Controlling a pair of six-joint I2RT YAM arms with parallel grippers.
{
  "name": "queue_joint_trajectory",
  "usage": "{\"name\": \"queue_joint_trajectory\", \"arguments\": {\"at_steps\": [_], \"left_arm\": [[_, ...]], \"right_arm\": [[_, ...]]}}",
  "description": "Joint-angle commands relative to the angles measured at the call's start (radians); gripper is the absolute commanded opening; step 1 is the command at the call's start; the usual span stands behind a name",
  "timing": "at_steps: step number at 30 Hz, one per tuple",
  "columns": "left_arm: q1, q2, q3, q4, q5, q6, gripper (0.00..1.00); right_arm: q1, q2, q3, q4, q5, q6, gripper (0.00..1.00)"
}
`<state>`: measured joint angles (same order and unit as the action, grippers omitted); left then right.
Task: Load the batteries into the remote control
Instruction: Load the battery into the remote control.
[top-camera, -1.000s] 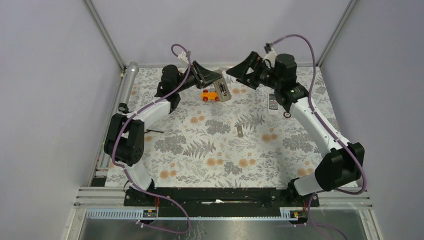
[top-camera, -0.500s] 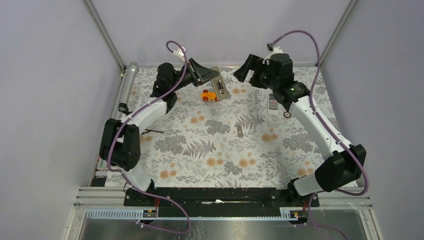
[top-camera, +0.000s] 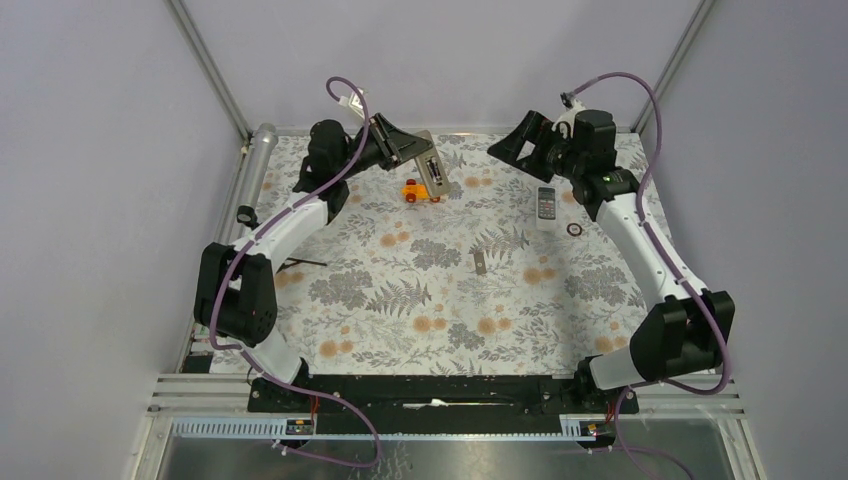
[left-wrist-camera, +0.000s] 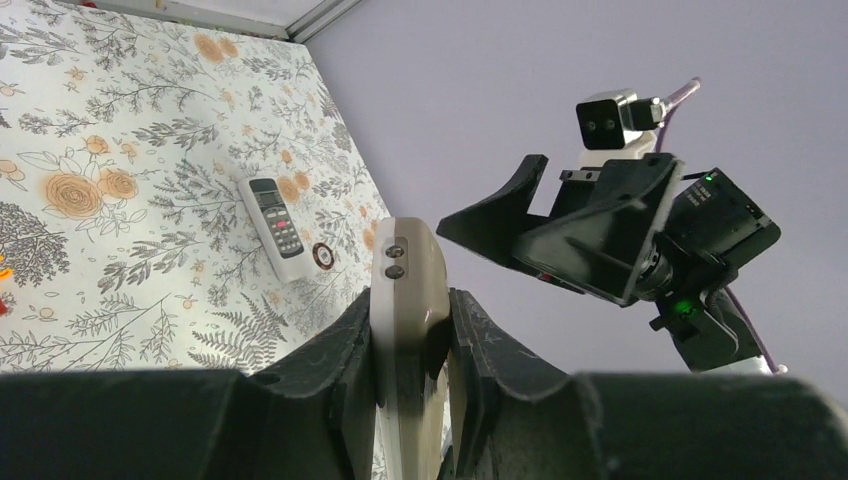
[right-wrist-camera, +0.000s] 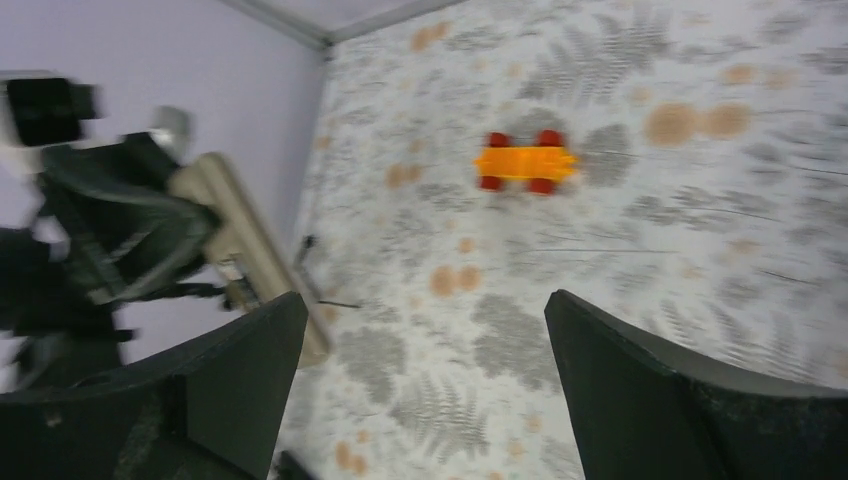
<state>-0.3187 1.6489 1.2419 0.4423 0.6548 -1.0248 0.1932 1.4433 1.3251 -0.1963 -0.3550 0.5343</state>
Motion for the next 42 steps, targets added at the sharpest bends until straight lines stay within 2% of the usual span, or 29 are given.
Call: {"name": "queue_joint_trajectory", "arguments": {"at_steps": [1,5,12,20,22,27,34,42], "left_arm": [[-0.001,-0.046,0.049,0.068,-0.013,-0.014,0.0],[-0.009,-0.05,0.042,0.091,-0.01,-0.044,0.0],[-0.025,-0.055,0.039,0.124,0.008,-0.069,0.0],[-0.038,-0.065,0.009,0.175,0.021,-0.089,0.0],[-0.04,-0.065,0.005,0.194,0.028,-0.089,0.0],[-0.04,-0.064,-0.002,0.228,0.048,-0.082,0.0],[-0.04,-0.065,-0.003,0.231,0.059,-0.07,0.0],[-0.04,-0.057,0.03,0.181,0.054,-0.097,0.0]], "right_arm": [[0.037,0.019,-0.033,0.312,-0.344,0.355,0.96],[0.109,0.051,-0.078,0.478,-0.374,0.556,0.96],[0.169,0.111,-0.048,0.467,-0.328,0.644,0.99],[0.181,0.157,-0.059,0.575,-0.36,0.797,0.99],[0.185,0.168,-0.054,0.572,-0.369,0.82,0.96],[0.186,0.187,-0.072,0.595,-0.385,0.873,0.8],[0.186,0.204,-0.087,0.645,-0.406,0.921,0.74],[0.186,0.201,-0.122,0.66,-0.414,0.921,0.56]]}}
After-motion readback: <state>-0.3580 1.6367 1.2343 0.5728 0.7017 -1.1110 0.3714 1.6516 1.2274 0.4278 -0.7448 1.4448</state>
